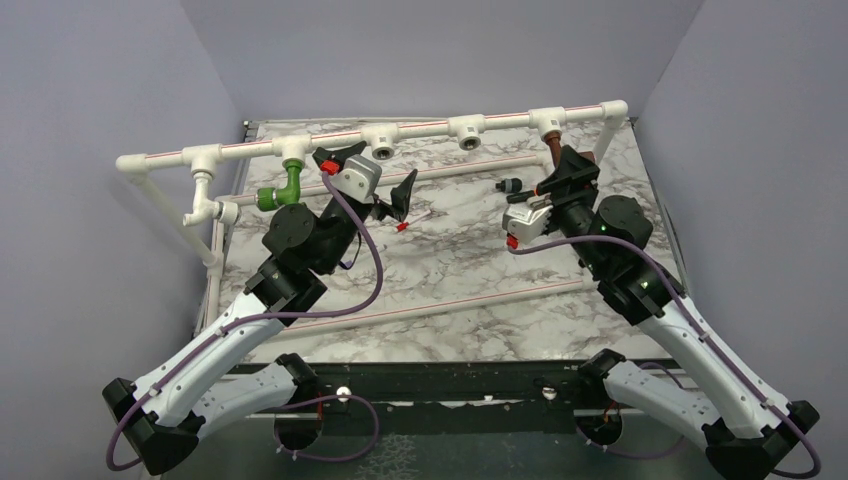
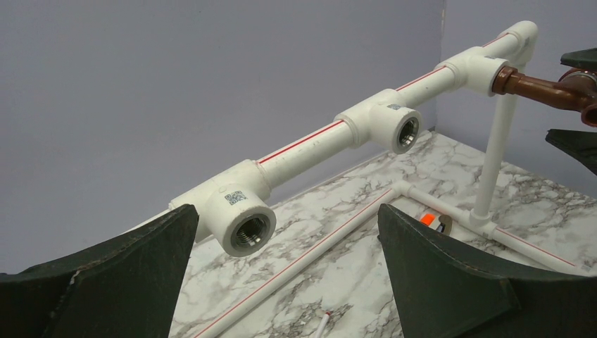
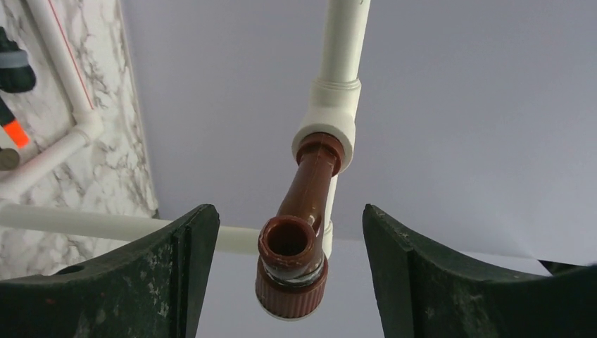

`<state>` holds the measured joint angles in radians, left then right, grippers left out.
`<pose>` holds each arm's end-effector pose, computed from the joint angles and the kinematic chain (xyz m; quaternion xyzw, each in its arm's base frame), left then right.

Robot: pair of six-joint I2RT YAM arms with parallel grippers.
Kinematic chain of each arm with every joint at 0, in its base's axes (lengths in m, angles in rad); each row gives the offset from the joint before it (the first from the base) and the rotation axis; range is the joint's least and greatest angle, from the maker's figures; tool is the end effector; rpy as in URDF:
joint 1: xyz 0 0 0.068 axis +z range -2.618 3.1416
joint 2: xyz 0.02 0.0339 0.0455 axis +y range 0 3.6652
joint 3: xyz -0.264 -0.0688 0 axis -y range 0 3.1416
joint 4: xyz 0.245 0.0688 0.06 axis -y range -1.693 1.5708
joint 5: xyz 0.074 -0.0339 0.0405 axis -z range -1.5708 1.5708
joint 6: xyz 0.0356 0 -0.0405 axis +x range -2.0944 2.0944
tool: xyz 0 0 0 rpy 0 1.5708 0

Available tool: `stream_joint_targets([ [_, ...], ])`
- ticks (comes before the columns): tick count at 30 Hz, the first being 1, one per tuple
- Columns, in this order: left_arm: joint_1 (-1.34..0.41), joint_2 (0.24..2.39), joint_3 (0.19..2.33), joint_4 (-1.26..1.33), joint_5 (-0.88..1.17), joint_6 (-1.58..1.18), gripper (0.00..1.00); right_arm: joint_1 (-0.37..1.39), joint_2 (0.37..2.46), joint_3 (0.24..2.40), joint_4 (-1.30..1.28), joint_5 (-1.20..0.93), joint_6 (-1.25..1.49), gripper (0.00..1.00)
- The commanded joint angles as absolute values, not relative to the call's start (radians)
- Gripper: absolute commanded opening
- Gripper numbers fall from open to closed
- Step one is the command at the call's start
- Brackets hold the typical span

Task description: Install the water faucets

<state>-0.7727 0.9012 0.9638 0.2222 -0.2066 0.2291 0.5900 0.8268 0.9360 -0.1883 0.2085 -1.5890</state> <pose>0.1493 -0.1353 0.4263 0.2140 0.5628 -0.1541 0.7834 0.1592 0.0977 0.3855 -0.6148 0.4008 -0.3904 0.5558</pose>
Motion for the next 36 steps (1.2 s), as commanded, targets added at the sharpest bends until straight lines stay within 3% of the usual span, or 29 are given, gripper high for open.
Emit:
stream_joint_targets([
  [1,-0.776,0.899,0.96,0.232,-0.19,0.235,0.99,0.594,0.837,0.921,-0.031,0.302,-1.695,0.77],
  [8,-0.776,0.902,0.96,0.232,-0.189,0.235,0.99,0.594,0.843,0.88,0.036,0.317,-1.666,0.64],
  [12,-0.776,0.902,0.959,0.232,-0.19,0.235,0.99,0.594,0.846,0.871,0.043,0.314,-1.615,0.52],
  [17,-0.776,0.902,0.959,0.233,-0.189,0.235,0.99,0.594,0.848,0.856,0.079,0.316,-1.509,0.3],
  [20,-0.776,0.902,0.959,0.233,-0.19,0.235,0.99,0.594,0.848,0.849,0.095,0.314,-1.398,0.05],
  [21,-0.776,0.902,0.959,0.233,-0.19,0.235,0.99,0.594,0.846,0.847,0.098,0.311,-1.353,0.01],
  [28,-0.777,0.9,0.959,0.233,-0.189,0.235,0.99,0.594,0.82,0.845,0.154,0.265,-0.991,0.0],
  [36,-0.776,0.894,0.959,0.233,-0.193,0.239,0.99,0.594,0.822,0.939,0.148,0.278,-0.317,0.0],
])
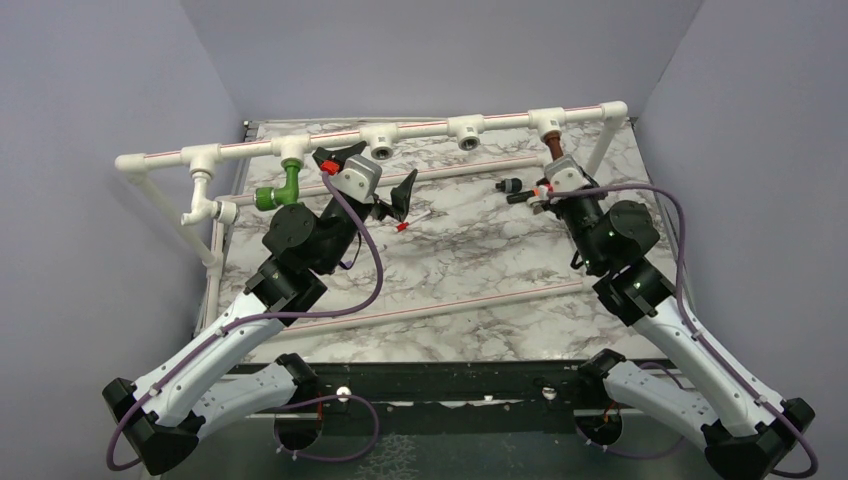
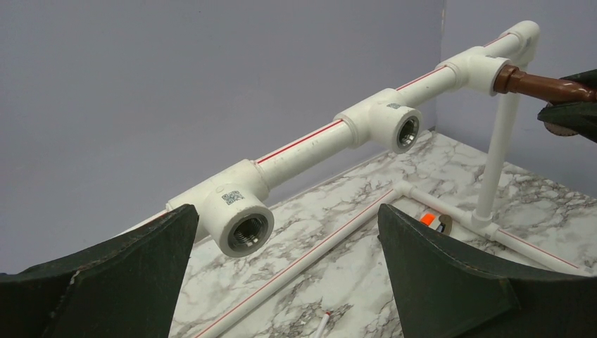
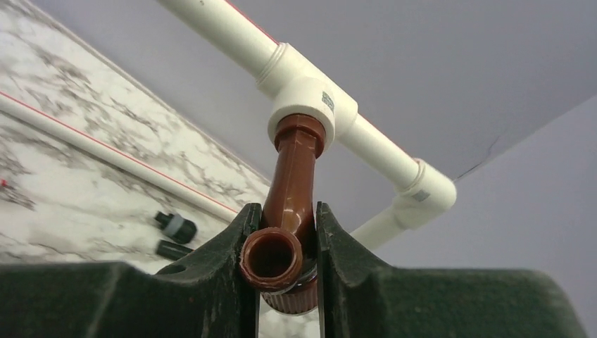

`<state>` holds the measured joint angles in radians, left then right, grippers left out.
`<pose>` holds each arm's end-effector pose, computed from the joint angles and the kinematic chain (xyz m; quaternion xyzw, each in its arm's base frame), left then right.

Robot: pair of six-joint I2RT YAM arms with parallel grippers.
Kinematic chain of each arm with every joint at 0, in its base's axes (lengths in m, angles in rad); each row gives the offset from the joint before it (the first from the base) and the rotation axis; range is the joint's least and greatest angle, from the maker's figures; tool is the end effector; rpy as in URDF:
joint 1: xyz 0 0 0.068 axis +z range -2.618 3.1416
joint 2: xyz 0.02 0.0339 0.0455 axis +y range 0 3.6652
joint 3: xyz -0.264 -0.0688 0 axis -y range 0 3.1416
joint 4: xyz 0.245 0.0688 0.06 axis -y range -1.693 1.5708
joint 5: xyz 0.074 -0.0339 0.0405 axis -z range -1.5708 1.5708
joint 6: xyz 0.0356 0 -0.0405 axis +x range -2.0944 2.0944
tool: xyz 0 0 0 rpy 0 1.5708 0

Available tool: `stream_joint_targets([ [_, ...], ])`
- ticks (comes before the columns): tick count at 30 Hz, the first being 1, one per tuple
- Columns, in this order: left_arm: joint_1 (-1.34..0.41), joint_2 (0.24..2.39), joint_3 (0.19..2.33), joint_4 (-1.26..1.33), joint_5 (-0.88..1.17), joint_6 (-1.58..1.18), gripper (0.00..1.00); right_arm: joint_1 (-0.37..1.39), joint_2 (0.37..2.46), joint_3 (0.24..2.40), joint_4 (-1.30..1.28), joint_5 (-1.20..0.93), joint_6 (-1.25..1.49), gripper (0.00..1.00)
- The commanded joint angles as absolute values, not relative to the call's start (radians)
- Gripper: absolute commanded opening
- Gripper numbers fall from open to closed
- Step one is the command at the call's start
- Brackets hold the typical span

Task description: Install the water faucets

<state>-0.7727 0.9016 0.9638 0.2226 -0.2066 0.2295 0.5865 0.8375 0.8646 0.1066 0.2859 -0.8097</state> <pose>0.1494 -0.1354 0.4263 0.2141 0.5627 -0.1540 0.7834 0.1669 0.0989 0.3907 -0.3367 0.5681 -0.1762 0.7300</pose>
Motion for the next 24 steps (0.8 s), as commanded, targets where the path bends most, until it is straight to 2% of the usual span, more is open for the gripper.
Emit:
stream_joint_targets([
  [1,-0.776,0.893,0.959,0.233,-0.193,0.237,0.99,0.594,0.82,0.945,0.151,0.276,-0.251,0.01],
  [15,-0.776,0.894,0.959,0.233,-0.191,0.238,0.99,0.594,0.805,0.891,0.219,0.455,0.516,0.0],
  [24,-0.776,0.89,0.959,0.233,-0.193,0.237,0.99,0.595,0.836,0.875,0.255,0.453,0.591,0.01],
])
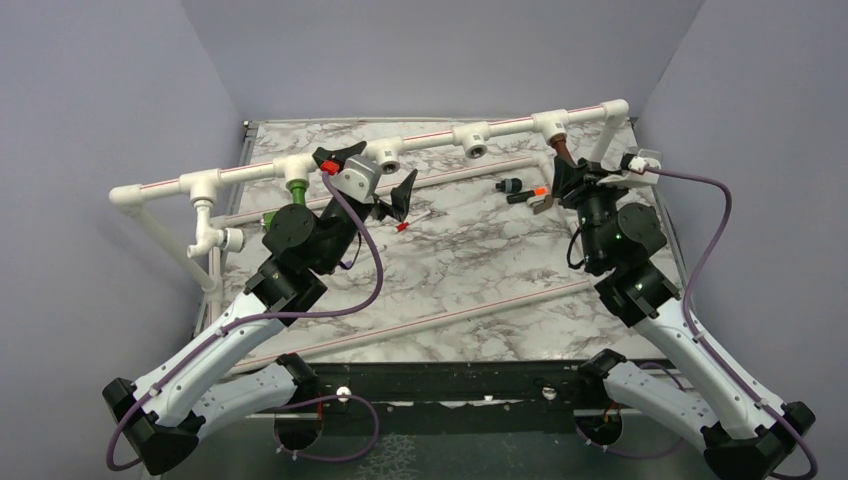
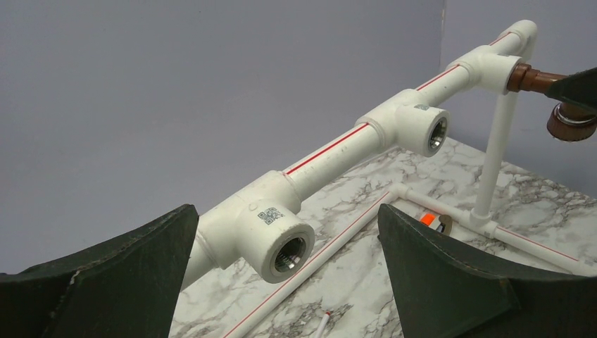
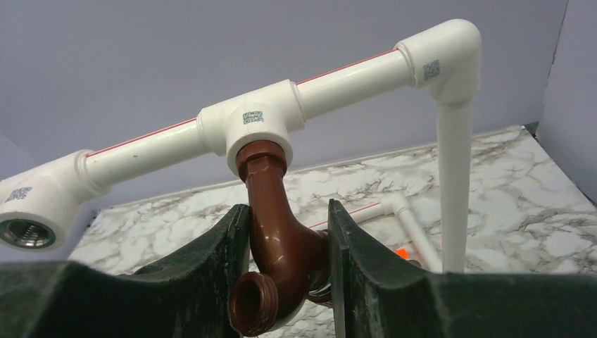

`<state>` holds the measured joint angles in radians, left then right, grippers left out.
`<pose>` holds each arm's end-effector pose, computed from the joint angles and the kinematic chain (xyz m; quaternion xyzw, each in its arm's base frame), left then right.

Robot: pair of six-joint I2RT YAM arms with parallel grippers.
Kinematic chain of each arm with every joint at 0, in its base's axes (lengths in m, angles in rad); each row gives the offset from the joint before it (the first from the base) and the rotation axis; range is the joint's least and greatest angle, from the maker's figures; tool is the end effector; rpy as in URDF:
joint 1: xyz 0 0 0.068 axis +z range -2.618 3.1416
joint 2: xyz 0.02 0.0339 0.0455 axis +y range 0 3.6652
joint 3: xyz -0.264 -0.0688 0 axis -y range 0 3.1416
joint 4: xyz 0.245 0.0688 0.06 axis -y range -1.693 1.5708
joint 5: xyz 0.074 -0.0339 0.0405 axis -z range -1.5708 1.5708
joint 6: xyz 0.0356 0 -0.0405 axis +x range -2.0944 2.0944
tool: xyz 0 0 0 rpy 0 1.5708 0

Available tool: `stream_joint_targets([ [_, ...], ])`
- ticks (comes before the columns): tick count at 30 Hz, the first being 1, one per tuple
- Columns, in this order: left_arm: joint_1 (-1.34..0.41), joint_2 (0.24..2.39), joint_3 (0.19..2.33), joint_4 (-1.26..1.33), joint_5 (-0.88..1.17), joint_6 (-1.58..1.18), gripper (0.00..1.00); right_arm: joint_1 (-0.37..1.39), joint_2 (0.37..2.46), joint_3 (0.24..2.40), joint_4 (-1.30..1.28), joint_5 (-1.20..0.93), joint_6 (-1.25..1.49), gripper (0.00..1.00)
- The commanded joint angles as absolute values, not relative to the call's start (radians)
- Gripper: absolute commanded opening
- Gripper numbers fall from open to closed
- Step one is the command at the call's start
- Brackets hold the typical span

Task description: Install the water faucets

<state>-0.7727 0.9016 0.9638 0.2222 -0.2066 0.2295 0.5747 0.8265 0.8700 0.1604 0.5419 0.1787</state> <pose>0.1494 -0.1354 0.4262 0.2142 0.5629 -0.1539 0.7833 0.1658 0.0855 0.3994 0.0838 0.6374 0.1177 0.7569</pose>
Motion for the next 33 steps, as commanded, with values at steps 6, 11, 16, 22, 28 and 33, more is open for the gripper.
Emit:
stream_joint_targets([
  [6,-0.776,0.89,0.959,0.233,-0.193,0.236,0.99,0.594,0.845,0.902,0.241,0.427,0.473,0.0],
  [11,-0.776,0.892,0.959,0.233,-0.192,0.235,0.99,0.595,0.848,0.944,0.189,0.399,0.346,0.19],
  [16,-0.776,0.893,0.959,0.232,-0.192,0.236,0.99,0.594,0.839,0.99,0.128,0.373,0.216,0.5],
  [22,-0.776,0.893,0.959,0.232,-0.193,0.238,0.99,0.594,0.822,1.068,0.025,0.292,0.06,0.77],
  [28,-0.776,0.892,0.959,0.232,-0.193,0.238,0.99,0.594,0.792,1.124,-0.09,0.314,-0.04,0.83],
  [33,-0.777,0.894,0.959,0.232,-0.192,0.237,0.99,0.595,0.771,1.125,-0.152,0.321,-0.106,0.83],
])
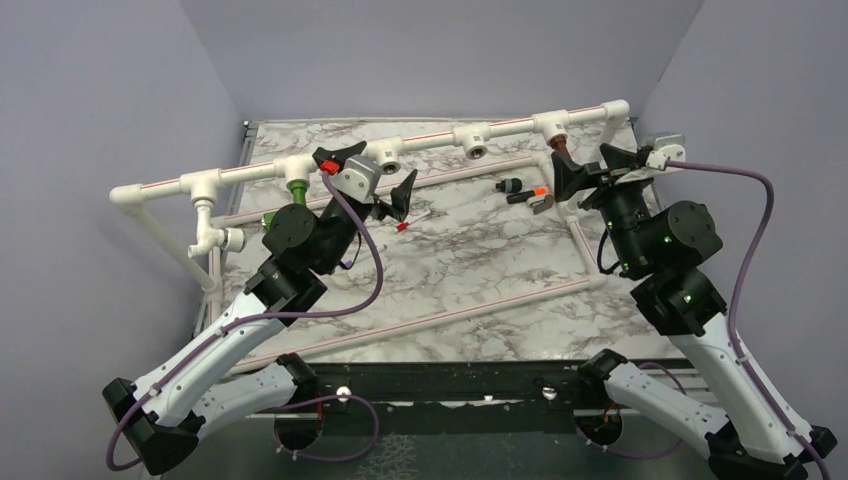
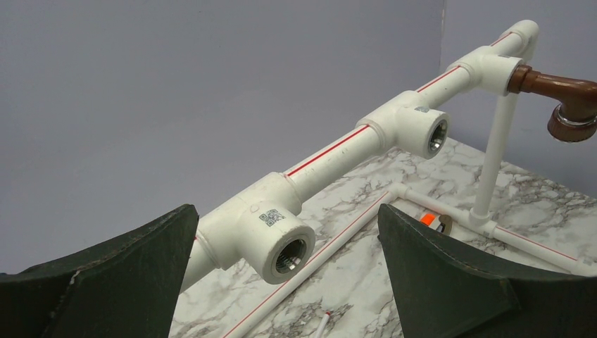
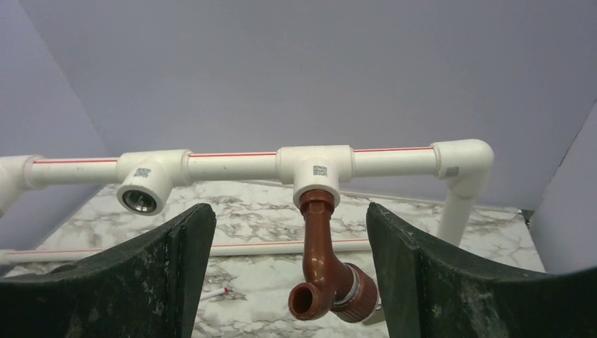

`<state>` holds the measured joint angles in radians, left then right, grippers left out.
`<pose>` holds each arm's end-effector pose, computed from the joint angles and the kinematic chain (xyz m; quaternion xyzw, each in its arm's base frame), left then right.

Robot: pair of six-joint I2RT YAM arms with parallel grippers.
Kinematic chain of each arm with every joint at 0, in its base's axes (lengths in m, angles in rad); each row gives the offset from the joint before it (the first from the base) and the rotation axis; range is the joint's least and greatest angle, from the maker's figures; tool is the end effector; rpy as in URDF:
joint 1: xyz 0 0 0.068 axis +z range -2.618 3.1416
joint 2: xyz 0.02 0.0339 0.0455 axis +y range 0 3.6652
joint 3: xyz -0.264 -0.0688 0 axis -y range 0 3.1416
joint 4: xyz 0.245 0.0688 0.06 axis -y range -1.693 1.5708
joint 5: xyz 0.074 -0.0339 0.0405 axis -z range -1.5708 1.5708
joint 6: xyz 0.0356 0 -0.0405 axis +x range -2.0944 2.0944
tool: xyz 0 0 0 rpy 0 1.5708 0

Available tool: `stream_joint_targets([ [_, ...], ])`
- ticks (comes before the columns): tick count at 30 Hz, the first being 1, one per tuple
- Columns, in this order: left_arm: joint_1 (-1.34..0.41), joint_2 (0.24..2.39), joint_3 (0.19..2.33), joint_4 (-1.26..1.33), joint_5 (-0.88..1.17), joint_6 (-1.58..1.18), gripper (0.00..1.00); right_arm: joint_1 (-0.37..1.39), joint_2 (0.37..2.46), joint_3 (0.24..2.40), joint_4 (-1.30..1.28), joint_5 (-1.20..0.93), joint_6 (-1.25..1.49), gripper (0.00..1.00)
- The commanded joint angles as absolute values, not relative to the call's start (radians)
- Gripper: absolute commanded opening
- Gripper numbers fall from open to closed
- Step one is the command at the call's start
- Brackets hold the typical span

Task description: Install the water faucets

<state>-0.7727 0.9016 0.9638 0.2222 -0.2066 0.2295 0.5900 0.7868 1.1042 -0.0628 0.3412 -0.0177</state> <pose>0.1494 -0.1354 0.4262 0.2142 0.5629 -0.1539 0.7833 0.1327 0.0745 0.4610 -0.0522 0.6153 0.1205 0.7773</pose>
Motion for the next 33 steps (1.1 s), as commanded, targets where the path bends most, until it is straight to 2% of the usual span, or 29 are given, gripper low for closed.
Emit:
stream_joint_targets([
  [1,-0.776,0.894,0.959,0.232,-0.192,0.236,0.99,0.594,0.769,1.123,-0.161,0.318,-0.12,0.83],
  [9,-0.776,0.897,0.959,0.232,-0.19,0.235,0.99,0.594,0.793,1.08,-0.19,0.291,-0.21,0.77],
  [22,-0.776,0.897,0.959,0.232,-0.192,0.237,0.99,0.594,0.88,1.003,-0.095,0.406,-0.326,0.63],
  [33,-0.776,0.901,0.959,0.232,-0.189,0.236,0.99,0.594,0.829,0.941,-0.053,0.466,-0.316,0.53],
])
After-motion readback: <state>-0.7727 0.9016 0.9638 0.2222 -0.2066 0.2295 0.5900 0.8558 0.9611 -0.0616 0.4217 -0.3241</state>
